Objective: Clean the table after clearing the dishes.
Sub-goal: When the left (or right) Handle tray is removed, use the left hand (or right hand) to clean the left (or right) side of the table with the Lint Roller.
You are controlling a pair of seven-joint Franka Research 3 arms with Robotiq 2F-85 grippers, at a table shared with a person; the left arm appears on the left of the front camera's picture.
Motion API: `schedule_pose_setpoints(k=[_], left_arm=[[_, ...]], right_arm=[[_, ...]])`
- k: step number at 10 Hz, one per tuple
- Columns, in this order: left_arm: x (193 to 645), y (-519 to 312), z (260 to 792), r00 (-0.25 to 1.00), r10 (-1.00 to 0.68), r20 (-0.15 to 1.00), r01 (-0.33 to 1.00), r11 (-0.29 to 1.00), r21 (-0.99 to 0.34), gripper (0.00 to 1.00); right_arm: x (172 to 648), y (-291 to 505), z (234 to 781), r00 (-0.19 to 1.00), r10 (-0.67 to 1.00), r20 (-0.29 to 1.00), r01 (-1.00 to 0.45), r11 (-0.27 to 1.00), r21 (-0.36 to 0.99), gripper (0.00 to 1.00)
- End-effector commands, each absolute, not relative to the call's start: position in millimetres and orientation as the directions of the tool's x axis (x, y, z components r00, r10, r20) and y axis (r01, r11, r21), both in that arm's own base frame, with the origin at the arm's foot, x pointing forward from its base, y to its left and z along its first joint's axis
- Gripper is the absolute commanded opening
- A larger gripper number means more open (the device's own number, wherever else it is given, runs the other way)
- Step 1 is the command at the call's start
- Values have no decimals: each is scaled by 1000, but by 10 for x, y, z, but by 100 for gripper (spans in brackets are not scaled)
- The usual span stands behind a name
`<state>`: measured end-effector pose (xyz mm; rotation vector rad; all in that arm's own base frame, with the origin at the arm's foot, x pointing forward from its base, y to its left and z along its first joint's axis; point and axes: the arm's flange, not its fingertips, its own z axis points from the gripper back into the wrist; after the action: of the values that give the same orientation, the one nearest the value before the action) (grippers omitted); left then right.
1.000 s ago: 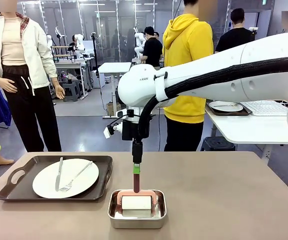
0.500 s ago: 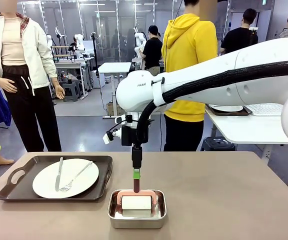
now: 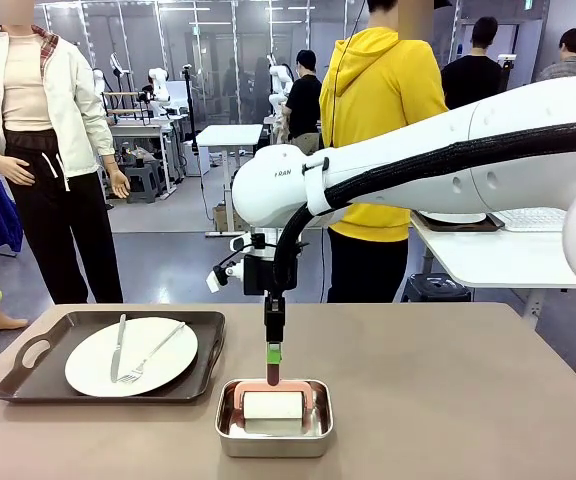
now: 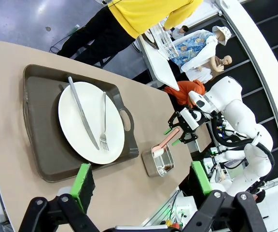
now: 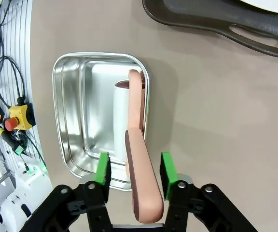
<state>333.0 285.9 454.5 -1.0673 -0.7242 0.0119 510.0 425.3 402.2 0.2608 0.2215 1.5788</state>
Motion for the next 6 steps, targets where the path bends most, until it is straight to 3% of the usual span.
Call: schedule_pose_setpoints(k=[1, 6], left_arm=[[3296, 2875, 4548, 771, 335, 541, 339, 503, -795, 100], [3296, 2875, 4548, 771, 335, 541, 339, 503, -795, 100]], right_arm=[[4989, 4199, 4012, -6, 1000, 22, -958, -12, 286, 0], [4915, 4212, 4063, -9, 1000, 8, -958, -11, 286, 0]])
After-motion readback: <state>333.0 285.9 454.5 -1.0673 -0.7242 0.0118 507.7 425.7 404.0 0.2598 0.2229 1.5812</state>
